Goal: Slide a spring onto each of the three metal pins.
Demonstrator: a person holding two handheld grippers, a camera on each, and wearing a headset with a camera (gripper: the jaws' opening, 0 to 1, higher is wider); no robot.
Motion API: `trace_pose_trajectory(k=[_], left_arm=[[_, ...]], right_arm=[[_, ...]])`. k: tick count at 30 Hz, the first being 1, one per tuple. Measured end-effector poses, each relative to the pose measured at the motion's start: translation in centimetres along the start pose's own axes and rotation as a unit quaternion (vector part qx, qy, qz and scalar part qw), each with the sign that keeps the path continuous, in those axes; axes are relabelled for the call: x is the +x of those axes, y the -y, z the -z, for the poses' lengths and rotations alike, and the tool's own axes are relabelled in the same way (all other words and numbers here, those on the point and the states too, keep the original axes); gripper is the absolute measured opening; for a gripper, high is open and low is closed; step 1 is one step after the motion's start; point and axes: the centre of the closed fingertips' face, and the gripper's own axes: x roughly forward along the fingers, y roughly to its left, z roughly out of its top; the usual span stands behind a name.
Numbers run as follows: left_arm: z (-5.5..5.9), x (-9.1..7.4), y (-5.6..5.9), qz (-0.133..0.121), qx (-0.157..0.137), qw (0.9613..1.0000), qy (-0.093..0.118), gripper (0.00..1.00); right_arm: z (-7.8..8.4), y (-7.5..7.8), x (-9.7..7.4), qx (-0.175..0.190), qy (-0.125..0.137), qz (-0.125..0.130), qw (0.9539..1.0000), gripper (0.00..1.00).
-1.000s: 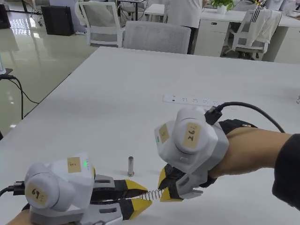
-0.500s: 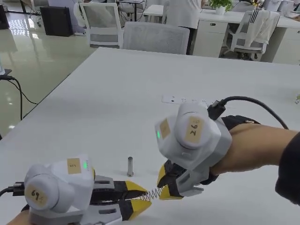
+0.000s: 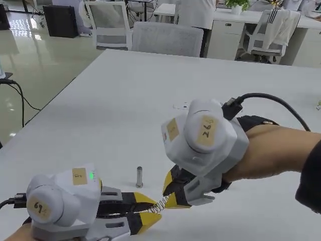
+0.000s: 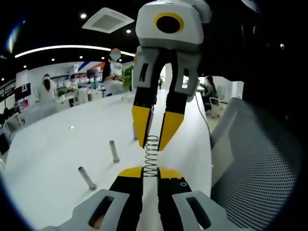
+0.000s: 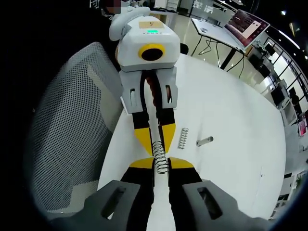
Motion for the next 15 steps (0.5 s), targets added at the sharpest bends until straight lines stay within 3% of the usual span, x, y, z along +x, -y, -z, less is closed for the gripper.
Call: trace_pose_trajectory(k=[2, 5, 15], left_arm=[[0.0, 0.1, 0.1, 0.001, 0.0, 1.0, 0.0, 0.03], [0.0, 0.1, 0.2, 0.002, 0.001, 1.0, -0.001, 0.03], [0.0, 0.1, 0.2, 0.001, 0.003, 1.0, -0.002, 0.03]], right_arm=[[-0.6, -0.2, -0.2, -0.011, 0.008, -0.005, 0.9999, 0.0], [-1.5, 0.0, -0.4, -0.011, 0.017, 0.003, 0.9998, 0.0], [-0.8, 0.2, -0.4, 0.002, 0.012, 0.01, 0.9999, 0.0]])
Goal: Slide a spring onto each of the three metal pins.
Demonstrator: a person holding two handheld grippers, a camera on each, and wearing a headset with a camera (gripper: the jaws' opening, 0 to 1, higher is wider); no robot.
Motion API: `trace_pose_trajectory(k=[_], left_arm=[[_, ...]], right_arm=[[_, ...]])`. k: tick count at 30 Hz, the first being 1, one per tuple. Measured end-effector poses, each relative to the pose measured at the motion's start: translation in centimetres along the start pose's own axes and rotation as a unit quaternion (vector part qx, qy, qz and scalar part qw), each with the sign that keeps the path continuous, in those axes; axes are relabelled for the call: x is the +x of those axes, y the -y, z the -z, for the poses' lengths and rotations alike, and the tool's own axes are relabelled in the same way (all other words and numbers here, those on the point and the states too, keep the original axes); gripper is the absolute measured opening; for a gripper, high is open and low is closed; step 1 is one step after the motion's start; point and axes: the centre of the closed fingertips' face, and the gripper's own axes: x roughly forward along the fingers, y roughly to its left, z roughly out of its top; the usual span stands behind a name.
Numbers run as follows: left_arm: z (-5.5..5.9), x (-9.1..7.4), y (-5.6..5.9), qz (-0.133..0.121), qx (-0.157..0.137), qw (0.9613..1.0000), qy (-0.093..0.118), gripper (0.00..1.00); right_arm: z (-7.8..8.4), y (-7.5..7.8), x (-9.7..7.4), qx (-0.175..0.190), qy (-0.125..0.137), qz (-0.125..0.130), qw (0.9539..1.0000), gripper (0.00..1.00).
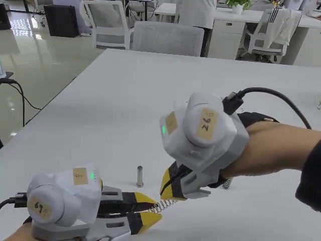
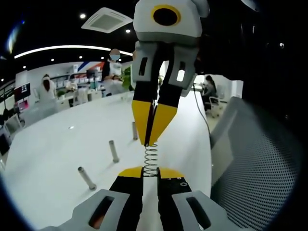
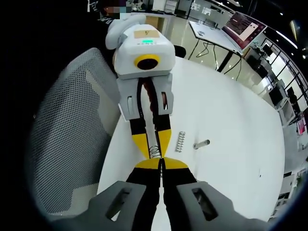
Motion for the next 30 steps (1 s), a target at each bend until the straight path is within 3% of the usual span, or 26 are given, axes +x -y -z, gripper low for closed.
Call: trace_pose_trajectory(k=[14, 30], left_arm=[[0.0, 0.0, 0.0, -0.001, 0.001, 1.0, 0.002, 0.03], [-0.5, -0.1, 0.2, 0.001, 0.004, 0.9999, 0.012, 0.02]], right_arm=[[1.0, -0.4, 0.5, 0.017, -0.007, -0.01, 0.9998, 0.15], [2.6, -0.5, 1.1, 0.034, -0.022, -0.021, 0.9989, 0.14]])
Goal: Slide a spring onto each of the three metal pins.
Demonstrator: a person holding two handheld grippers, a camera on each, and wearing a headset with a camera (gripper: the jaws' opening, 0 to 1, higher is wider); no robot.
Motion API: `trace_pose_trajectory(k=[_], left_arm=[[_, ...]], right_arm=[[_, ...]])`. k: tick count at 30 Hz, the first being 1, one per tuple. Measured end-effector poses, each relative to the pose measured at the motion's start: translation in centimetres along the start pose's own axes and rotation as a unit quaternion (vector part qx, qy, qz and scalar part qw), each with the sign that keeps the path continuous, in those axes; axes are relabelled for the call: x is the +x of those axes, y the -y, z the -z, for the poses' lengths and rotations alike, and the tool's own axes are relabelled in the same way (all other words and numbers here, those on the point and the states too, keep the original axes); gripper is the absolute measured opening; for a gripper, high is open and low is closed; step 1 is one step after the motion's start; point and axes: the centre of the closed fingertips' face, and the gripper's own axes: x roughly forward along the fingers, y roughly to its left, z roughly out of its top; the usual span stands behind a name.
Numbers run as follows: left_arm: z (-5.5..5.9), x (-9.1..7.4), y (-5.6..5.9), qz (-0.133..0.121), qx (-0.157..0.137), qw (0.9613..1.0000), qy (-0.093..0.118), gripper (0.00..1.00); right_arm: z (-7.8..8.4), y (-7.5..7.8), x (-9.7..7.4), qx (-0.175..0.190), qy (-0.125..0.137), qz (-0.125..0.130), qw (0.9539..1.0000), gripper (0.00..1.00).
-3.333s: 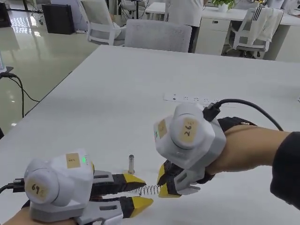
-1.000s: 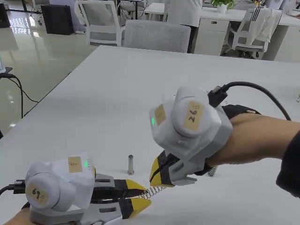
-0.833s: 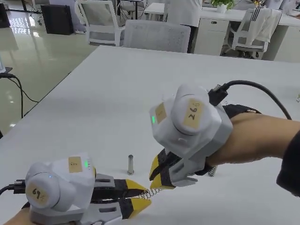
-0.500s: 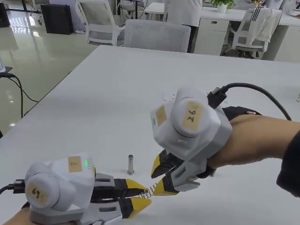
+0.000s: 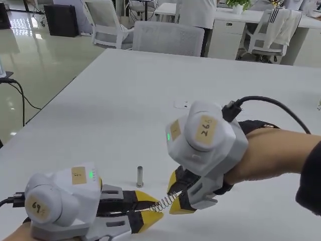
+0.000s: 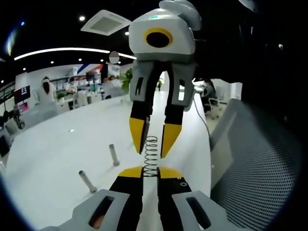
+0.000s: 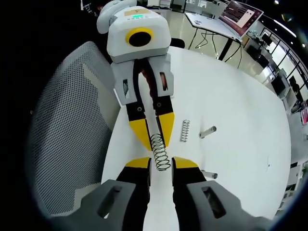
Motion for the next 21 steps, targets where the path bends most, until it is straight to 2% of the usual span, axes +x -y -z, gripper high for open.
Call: trace_pose_trajectory(k=[4, 21], left_arm=[[-0.1, 0.0, 0.1, 0.002, 0.0, 1.0, 0.001, 0.02], [-0.3, -0.1, 0.0, 0.003, 0.002, 1.0, 0.0, 0.03]], right_arm=[[0.1, 0.0, 0.0, 0.0, -0.001, 0.0, 1.0, 0.09], [-1.4, -0.1, -0.7, -0.007, 0.008, 0.007, 0.9999, 0.08]])
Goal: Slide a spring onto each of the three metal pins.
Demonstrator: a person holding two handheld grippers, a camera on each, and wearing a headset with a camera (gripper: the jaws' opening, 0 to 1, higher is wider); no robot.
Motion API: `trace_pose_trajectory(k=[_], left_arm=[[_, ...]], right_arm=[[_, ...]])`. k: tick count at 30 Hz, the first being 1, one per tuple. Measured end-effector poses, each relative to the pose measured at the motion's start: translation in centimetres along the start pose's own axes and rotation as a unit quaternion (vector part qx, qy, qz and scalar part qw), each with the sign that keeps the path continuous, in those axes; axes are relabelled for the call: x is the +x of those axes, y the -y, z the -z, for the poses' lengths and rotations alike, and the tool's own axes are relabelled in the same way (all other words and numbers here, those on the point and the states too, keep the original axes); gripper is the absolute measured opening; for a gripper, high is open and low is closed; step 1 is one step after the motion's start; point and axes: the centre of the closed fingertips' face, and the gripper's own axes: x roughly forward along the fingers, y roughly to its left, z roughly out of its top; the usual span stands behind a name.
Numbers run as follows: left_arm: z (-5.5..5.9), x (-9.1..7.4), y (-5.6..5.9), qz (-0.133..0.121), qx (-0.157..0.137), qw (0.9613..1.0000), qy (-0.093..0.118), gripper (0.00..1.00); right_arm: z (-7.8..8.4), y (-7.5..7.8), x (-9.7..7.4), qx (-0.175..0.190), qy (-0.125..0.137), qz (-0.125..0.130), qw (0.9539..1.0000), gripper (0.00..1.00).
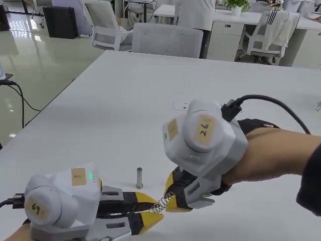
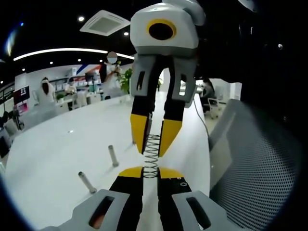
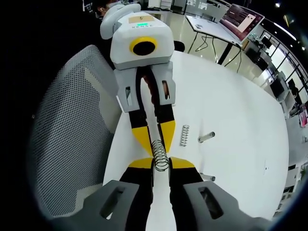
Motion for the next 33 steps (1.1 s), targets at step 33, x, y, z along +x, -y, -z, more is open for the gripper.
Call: trace_pose_trajectory(k=[33], left_arm=[[0.5, 0.2, -0.1, -0.002, 0.0, 1.0, -0.009, 0.03]], right_arm=[[-1.6, -0.2, 0.5, -0.01, 0.004, -0.011, 0.9999, 0.08]])
